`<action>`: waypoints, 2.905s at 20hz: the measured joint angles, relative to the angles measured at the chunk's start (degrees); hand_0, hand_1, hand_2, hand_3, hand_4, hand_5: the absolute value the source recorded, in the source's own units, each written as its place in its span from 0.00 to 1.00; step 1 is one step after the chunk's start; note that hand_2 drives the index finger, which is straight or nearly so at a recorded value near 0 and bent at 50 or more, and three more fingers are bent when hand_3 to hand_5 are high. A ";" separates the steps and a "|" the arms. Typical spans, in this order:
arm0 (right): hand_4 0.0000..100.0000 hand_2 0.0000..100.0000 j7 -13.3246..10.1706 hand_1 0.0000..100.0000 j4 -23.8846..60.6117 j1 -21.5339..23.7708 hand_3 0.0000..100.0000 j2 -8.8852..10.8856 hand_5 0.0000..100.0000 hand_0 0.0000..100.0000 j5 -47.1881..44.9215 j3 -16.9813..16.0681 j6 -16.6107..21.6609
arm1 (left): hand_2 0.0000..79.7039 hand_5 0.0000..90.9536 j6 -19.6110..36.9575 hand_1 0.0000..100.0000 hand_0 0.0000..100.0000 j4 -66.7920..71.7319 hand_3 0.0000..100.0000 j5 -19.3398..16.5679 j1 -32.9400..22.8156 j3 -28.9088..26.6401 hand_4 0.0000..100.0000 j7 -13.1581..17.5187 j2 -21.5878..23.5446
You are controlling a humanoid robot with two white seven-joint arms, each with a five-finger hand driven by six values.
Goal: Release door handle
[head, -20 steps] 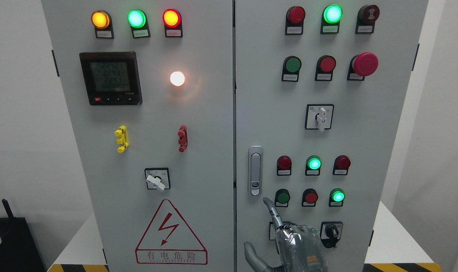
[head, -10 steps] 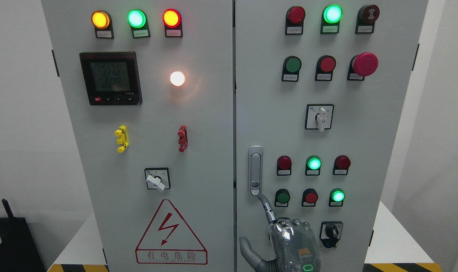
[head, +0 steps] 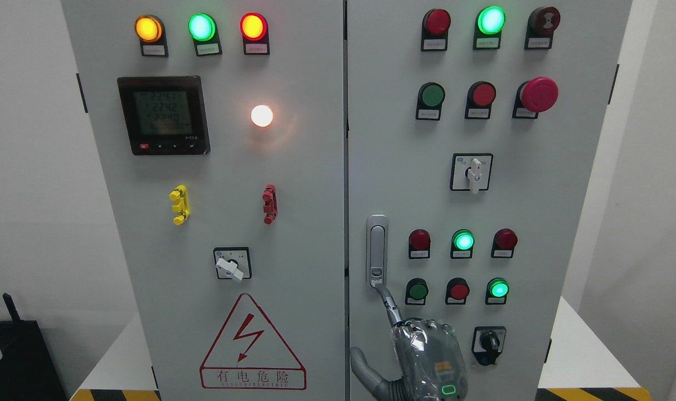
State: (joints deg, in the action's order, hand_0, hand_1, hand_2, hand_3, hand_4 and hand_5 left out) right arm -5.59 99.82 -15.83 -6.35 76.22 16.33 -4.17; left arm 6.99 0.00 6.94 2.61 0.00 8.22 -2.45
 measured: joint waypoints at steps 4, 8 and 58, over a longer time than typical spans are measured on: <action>0.93 0.00 0.00 0.25 -0.37 -0.51 1.00 -0.06 0.99 0.30 0.18 -0.08 -0.05 | 0.00 0.00 0.00 0.39 0.12 0.00 0.00 0.00 0.00 0.00 0.00 0.00 0.00; 0.93 0.00 0.00 0.25 -0.68 -0.74 1.00 -0.08 0.99 0.30 0.38 -0.14 -0.06 | 0.00 0.00 0.00 0.39 0.12 0.00 0.00 0.00 0.00 0.00 0.00 0.00 0.00; 0.93 0.00 1.64 0.25 -2.40 -1.61 1.00 -0.67 0.98 0.32 1.10 -0.51 -0.71 | 0.00 0.00 0.00 0.39 0.12 0.00 0.00 0.00 0.00 0.00 0.00 0.00 -0.01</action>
State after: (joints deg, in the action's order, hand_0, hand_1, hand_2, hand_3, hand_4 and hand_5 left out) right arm -3.95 97.42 -17.44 -7.03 77.32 15.83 -4.88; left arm 6.99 0.00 6.94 2.62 0.00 8.22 -2.46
